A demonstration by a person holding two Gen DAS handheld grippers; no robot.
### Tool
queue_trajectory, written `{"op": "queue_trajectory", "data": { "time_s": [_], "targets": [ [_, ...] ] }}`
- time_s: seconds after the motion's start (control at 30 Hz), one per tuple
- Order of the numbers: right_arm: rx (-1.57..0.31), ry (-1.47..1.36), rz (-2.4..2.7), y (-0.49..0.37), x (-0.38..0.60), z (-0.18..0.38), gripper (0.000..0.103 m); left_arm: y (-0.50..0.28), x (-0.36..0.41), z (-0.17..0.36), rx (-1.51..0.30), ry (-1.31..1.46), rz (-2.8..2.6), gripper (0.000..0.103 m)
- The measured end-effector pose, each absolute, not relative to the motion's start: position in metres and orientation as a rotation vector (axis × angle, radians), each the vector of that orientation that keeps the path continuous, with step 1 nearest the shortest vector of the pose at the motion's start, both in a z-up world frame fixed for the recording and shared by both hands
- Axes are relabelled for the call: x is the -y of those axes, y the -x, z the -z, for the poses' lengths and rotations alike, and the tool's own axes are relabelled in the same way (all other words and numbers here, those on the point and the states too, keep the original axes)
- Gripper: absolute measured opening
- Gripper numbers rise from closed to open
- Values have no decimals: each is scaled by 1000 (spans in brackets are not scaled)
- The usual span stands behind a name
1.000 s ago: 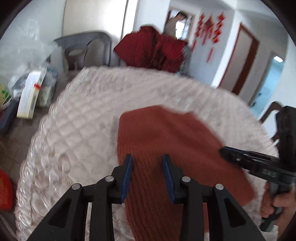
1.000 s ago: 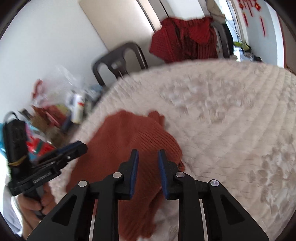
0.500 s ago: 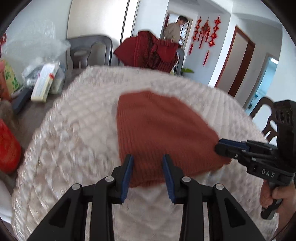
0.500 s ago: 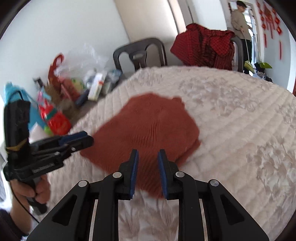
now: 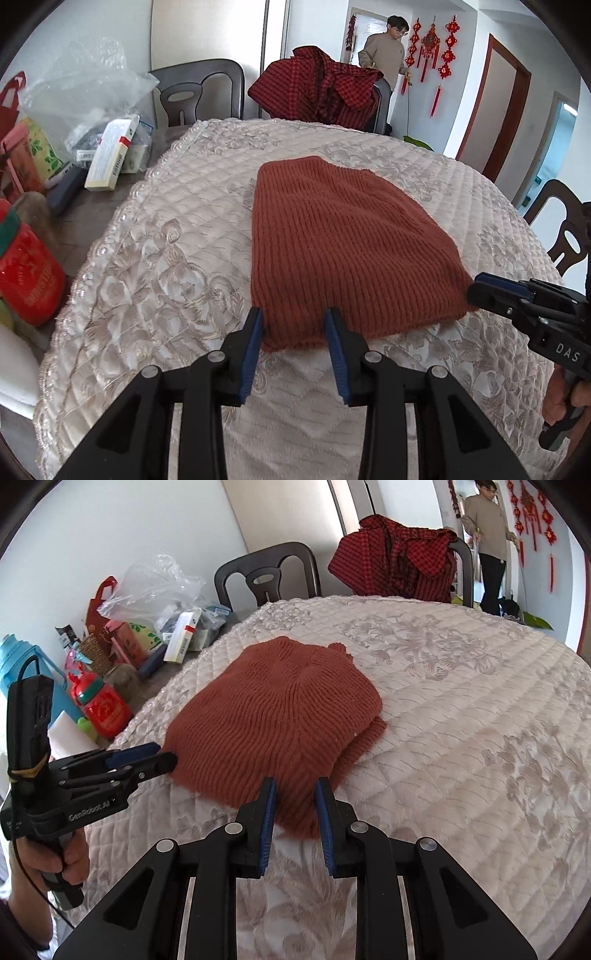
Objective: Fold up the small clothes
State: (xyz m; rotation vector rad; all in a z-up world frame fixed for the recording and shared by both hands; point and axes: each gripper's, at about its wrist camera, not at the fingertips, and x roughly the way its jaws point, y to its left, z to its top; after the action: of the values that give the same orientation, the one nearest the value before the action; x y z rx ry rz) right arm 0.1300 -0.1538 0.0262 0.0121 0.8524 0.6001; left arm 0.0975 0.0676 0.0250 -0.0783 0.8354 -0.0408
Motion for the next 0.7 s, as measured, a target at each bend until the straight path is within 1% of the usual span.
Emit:
{"op": "queue_trajectory", "data": {
  "time_s": [0.13, 0.2, 0.27, 0.37, 0.4, 0.43, 0.5, 0.7],
  "targets": [
    [-847, 5, -617, -118, 156, -31, 22, -89, -63, -31, -827, 56, 32, 38],
    [-841, 19, -619, -111, 157, -33, 22, -83, -61, -33, -826, 49, 28, 40],
    [-835, 37, -609, -104, 158, -34, 23, -77, -62, -32, -824, 45, 19, 46],
    [-836, 46, -607, -95, 161, -32, 23, -70, -63, -30, -826, 34, 2, 47],
    [-834, 57, -600, -91, 161, -31, 25, -67, -63, -28, -830, 28, -5, 47],
    [-833, 65, -593, -90, 162, -30, 31, -66, -64, -27, -832, 21, -10, 47],
    [-832, 82, -574, -86, 164, -27, 39, -64, -64, -22, -839, 7, -12, 48],
    [-856, 93, -543, -85, 168, -15, 39, -68, -64, -9, -875, -4, -14, 49]
  ]
}}
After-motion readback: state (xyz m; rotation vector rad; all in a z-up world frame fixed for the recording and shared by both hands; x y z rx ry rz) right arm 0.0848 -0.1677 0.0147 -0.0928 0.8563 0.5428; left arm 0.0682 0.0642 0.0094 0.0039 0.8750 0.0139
